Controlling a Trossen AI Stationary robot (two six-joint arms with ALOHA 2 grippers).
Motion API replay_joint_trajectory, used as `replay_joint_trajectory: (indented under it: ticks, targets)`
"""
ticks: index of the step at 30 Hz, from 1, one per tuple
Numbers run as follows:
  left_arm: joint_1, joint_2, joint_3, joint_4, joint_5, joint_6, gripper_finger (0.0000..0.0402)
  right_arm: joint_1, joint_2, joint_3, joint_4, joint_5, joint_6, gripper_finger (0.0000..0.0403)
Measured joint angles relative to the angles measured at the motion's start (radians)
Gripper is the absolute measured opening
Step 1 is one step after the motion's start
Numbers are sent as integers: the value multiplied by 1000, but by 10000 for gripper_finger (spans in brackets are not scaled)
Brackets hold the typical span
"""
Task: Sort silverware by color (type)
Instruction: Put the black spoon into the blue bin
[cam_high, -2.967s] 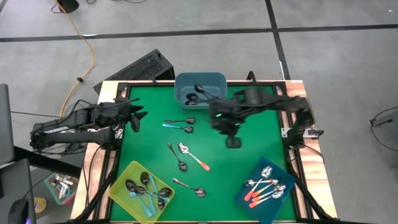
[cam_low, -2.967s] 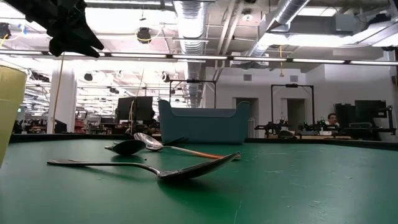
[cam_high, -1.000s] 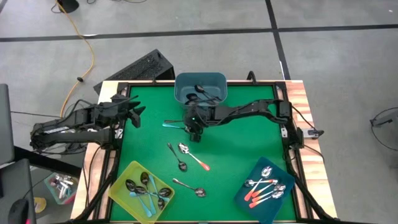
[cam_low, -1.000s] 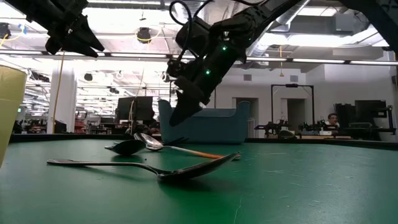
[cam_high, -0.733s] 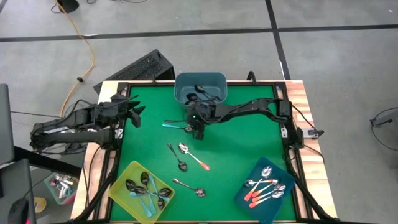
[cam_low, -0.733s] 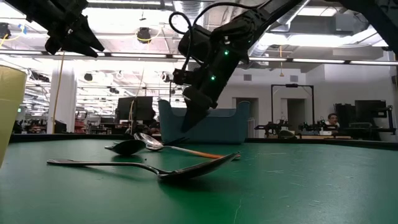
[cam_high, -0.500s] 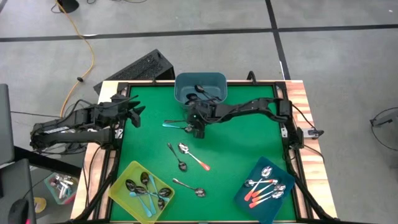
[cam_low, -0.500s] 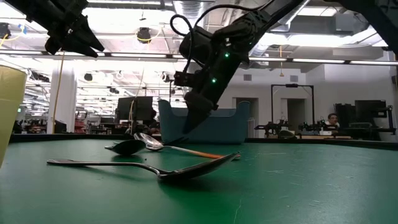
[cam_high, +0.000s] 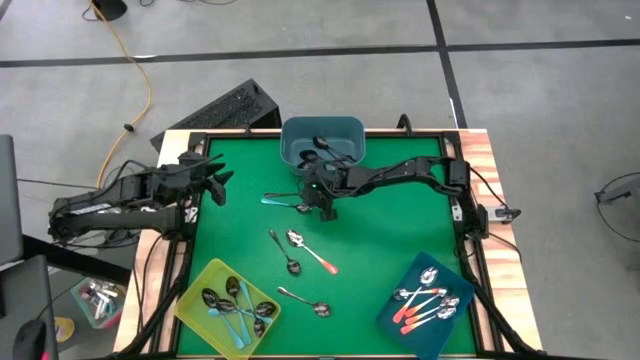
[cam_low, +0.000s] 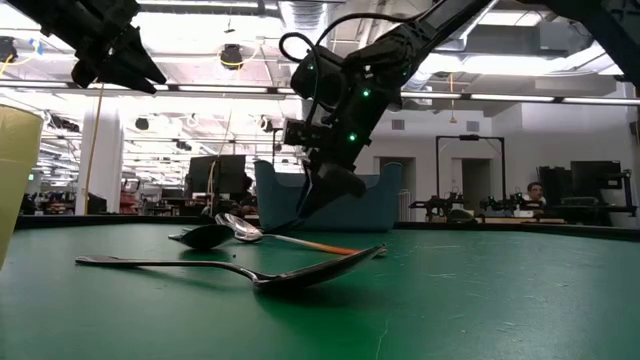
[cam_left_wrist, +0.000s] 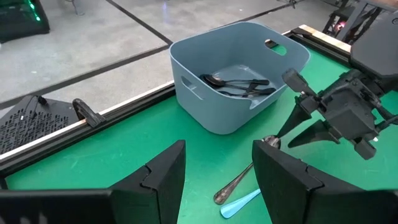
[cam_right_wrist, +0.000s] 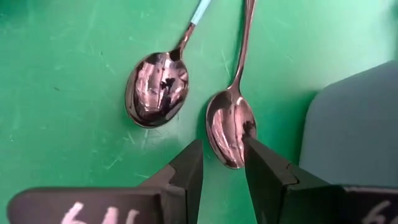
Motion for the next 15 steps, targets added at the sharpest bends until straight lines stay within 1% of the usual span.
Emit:
replay_joint_trajectory:
  ticks: [6, 12, 15]
  targets:
    - [0, 0, 0, -1, 0, 11, 170, -11, 0, -3, 0, -19, -8, 124]
    - [0, 0, 0, -1, 0, 12, 170, -5, 68, 1, 27, -13, -29, 124]
    - [0, 0, 0, -2, 0, 12, 170, 4, 78, 4, 30, 53, -11, 124]
